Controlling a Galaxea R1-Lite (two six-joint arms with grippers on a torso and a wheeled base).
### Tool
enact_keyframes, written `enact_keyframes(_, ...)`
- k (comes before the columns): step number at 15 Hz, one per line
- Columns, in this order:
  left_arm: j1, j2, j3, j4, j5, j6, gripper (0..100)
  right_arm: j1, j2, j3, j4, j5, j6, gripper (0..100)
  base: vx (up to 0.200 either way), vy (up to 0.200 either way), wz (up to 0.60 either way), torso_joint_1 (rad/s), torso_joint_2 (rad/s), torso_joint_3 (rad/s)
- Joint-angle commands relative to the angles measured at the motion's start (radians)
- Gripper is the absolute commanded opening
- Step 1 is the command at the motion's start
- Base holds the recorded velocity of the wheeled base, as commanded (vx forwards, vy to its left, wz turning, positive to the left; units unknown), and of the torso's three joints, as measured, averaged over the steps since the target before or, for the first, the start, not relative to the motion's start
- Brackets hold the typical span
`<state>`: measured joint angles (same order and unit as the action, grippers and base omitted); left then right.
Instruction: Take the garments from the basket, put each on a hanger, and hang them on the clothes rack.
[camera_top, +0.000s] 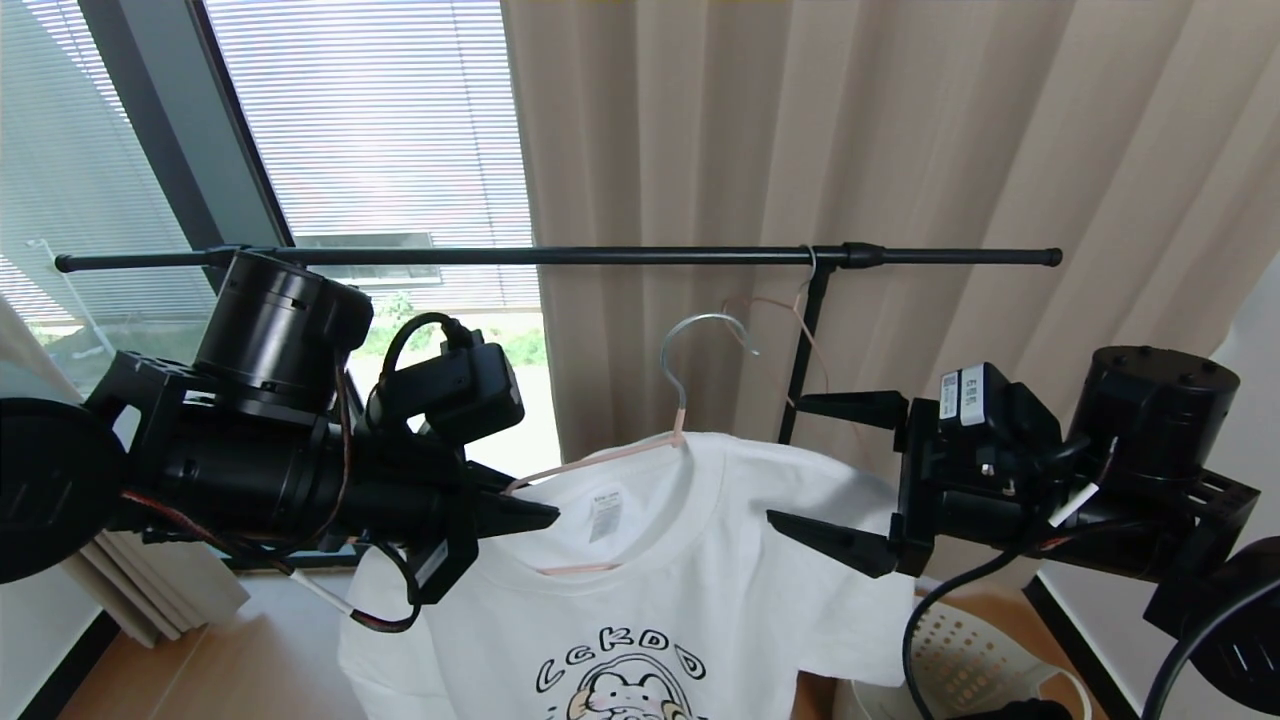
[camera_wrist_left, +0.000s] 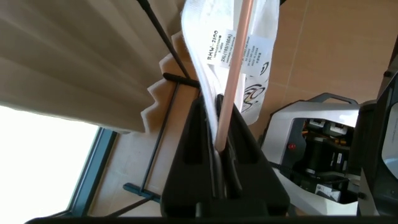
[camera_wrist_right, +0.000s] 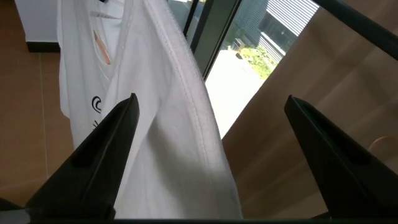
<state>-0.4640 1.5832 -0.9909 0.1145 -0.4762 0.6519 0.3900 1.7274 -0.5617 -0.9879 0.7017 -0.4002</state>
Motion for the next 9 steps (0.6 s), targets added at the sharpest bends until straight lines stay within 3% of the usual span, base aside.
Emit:
enact_keyframes(1,0.012,-0.014,0.001,-0.001,-0.001,0.0,0,-0.013,-0.008,0.002,0.0,0.001,-0.003,100,0.0,0.0,0.0,0.0,0.0,0.0)
enact_keyframes(9,0.079,-0.095,0.054,-0.001,-0.001,-0.002,0,-0.077,-0.002,0.019,0.003,0.004,-0.002,100,0.0,0.0,0.0,0.0,0.0,0.0)
